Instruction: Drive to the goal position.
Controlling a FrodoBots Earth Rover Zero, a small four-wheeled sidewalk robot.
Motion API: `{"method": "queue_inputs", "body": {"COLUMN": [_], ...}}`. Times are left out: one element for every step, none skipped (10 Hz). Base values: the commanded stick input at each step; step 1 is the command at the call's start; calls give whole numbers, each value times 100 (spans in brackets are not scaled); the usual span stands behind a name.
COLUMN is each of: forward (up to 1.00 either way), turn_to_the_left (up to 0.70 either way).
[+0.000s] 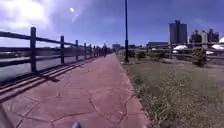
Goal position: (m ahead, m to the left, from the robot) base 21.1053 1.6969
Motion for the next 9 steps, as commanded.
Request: {"method": "queue_inputs", "body": {"forward": [70, 70, 70, 70, 70, 70, 70, 70, 70], "turn_to_the_left": [0, 0, 0, 0, 0, 0, 0, 0, 0]}}
